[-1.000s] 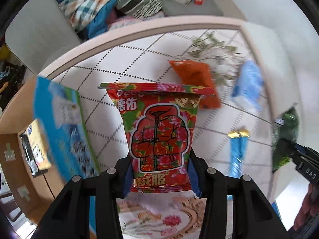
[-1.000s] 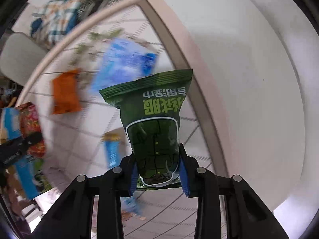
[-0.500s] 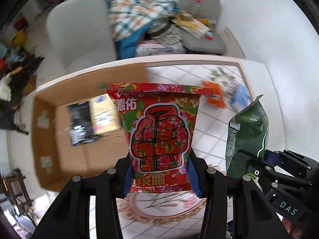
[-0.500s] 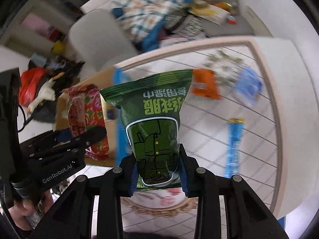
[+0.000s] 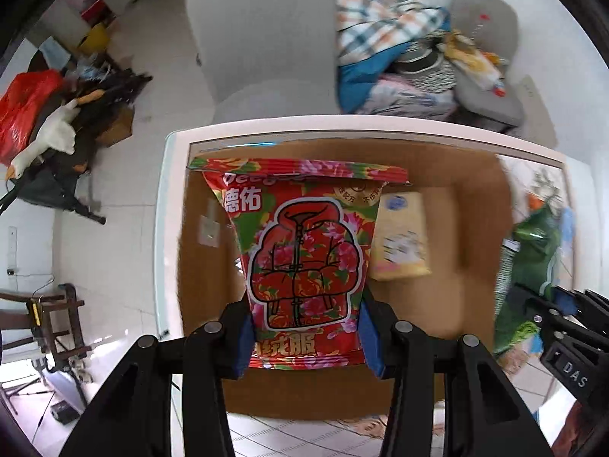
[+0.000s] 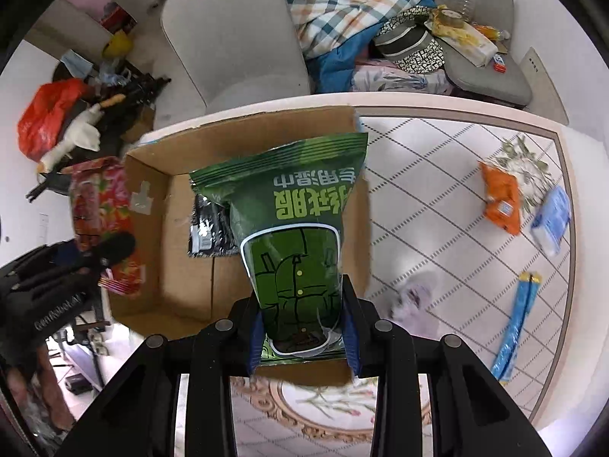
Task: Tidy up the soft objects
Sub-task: 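Carry both bags into the box and open both grippers beside the other packs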
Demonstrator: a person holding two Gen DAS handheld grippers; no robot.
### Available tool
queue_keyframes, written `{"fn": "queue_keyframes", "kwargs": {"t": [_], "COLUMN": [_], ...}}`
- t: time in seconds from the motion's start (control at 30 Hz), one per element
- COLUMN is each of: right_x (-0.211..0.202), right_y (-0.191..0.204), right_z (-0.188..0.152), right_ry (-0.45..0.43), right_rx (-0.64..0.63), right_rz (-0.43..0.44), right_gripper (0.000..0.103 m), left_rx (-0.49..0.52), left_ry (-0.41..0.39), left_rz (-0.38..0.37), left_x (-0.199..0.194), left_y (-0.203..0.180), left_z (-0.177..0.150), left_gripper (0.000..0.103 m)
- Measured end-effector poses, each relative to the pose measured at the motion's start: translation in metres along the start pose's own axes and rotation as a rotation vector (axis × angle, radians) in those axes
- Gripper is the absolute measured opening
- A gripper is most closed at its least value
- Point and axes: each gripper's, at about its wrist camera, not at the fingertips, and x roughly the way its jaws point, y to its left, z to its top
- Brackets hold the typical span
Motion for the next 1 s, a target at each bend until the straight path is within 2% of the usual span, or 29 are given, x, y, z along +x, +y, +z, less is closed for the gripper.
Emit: {"fn": "queue_keyframes", "kwargs": {"t": [0.27, 0.5, 0.63, 0.67, 0.7, 0.73, 0.8, 0.87, 0.9, 1.0], "right_x": [0.049, 0.080, 0.097, 0.100, 0.100, 0.099, 0.093, 0.085, 0.081, 0.070], "right_y": [0.012, 0.016, 0.014, 0.014, 0.014, 0.015, 0.015, 0.016, 0.016, 0.019], "right_z": [0.039, 0.057, 0.066, 0.068, 0.069, 0.070, 0.069, 0.068, 0.066, 0.060], "right_ry": [0.039, 0.062, 0.082, 0.089, 0.091, 0.086, 0.074, 0.066, 0.062, 0.052], "right_rx": [0.026, 0.020, 0.037, 0.035, 0.030, 0.025, 0.025, 0.022, 0.019, 0.002], "right_rz": [-0.070, -0.118, -0.122, -0.137, -0.158, -0.167, -0.140, -0.139, -0.131, -0.126], "right_gripper": [0.036, 0.036, 0.038, 0.040, 0.054, 0.068, 0.078, 0.078, 0.078, 0.087], "left_rx": [-0.024, -0.035, -0.082, -0.100, -0.109, -0.110, -0.104, -0.095, -0.089, -0.079], "left_ry": [0.105, 0.184, 0.218, 0.222, 0.222, 0.220, 0.201, 0.182, 0.170, 0.133], "left_rz": [0.029, 0.052, 0.011, -0.005, -0.016, -0.024, -0.032, -0.034, -0.035, -0.033], "left_x": [0.062, 0.091, 0.094, 0.093, 0.091, 0.088, 0.080, 0.072, 0.068, 0.055], "left_y": [0.027, 0.033, 0.040, 0.043, 0.044, 0.044, 0.044, 0.042, 0.041, 0.040], "left_z": [0.031, 0.044, 0.049, 0.050, 0.050, 0.049, 0.047, 0.044, 0.042, 0.032], "left_gripper": [0.043, 0.044, 0.045, 0.046, 0.046, 0.052, 0.059, 0.091, 0.094, 0.097]}}
